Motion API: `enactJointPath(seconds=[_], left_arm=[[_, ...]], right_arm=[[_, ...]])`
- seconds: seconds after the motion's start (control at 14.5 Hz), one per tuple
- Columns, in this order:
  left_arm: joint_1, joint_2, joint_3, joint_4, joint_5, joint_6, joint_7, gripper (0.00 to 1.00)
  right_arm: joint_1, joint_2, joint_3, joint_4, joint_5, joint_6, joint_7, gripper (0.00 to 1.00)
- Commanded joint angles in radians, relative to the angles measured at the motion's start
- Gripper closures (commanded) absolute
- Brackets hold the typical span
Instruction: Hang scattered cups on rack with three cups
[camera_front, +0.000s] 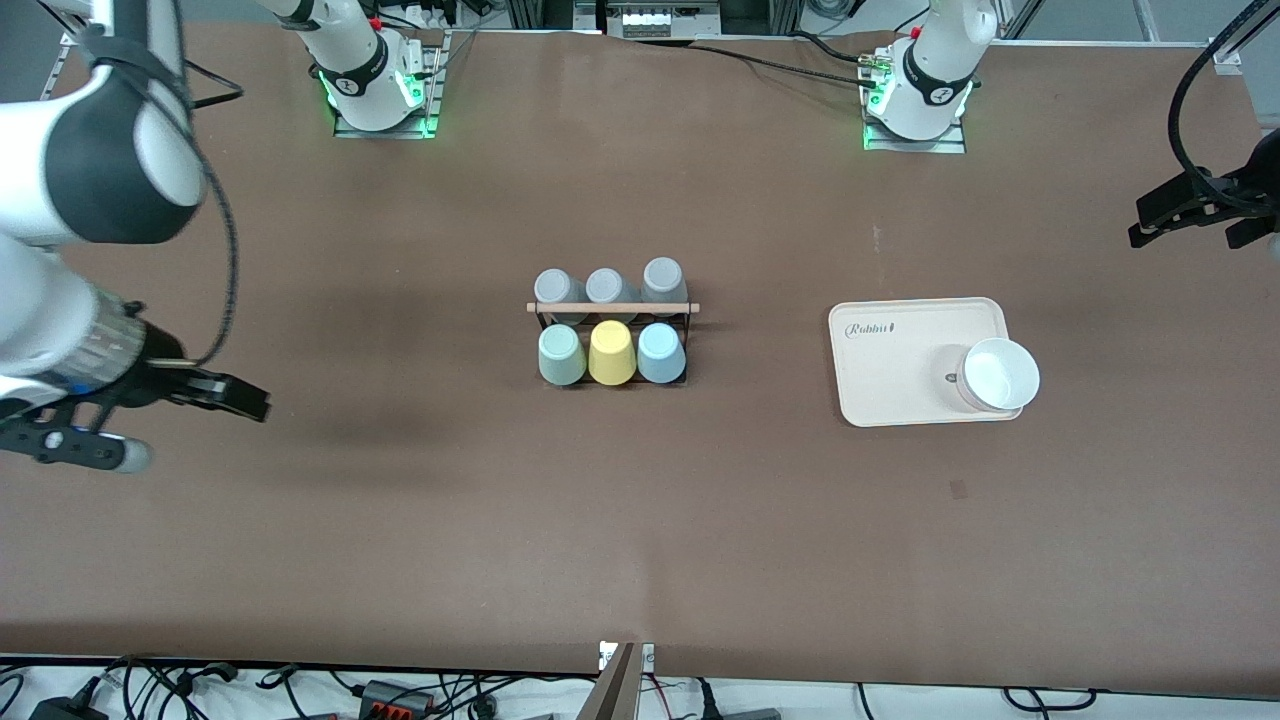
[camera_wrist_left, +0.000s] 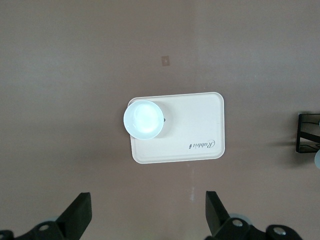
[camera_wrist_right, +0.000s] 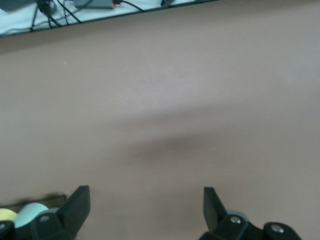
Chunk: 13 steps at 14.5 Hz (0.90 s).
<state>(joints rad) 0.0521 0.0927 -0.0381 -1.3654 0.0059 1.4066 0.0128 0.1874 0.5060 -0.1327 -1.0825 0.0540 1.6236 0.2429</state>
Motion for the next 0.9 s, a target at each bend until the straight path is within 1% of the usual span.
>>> enactJointPath(seconds=[0.0, 0.07, 0.21, 0.35, 0.62, 0.83], left_arm=[[-0.001, 0.010, 0.001, 0.028, 0.013, -0.020, 0.054, 0.00], [-0.001, 0.010, 0.001, 0.028, 0.008, -0.020, 0.061, 0.00], [0.000, 0.010, 0.001, 0.028, 0.006, -0.020, 0.059, 0.00], [-0.001, 0.010, 0.001, 0.028, 0.008, -0.020, 0.059, 0.00], [-0.001, 0.010, 0.001, 0.028, 0.002, -0.020, 0.059, 0.00], [-0.003, 0.010, 0.000, 0.028, 0.002, -0.020, 0.058, 0.00]], right_arm=[[-0.087, -0.044, 0.021, -0.005, 0.009, -0.015, -0.109, 0.00], [-0.110, -0.058, 0.025, -0.007, 0.009, -0.019, -0.111, 0.00], [-0.166, -0.105, 0.037, -0.058, 0.009, -0.013, -0.137, 0.00], [-0.236, -0.158, 0.100, -0.134, 0.006, 0.031, -0.186, 0.00], [-0.229, -0.246, 0.097, -0.273, -0.013, 0.111, -0.267, 0.00], [-0.217, -0.300, 0.091, -0.364, -0.026, 0.151, -0.277, 0.00]])
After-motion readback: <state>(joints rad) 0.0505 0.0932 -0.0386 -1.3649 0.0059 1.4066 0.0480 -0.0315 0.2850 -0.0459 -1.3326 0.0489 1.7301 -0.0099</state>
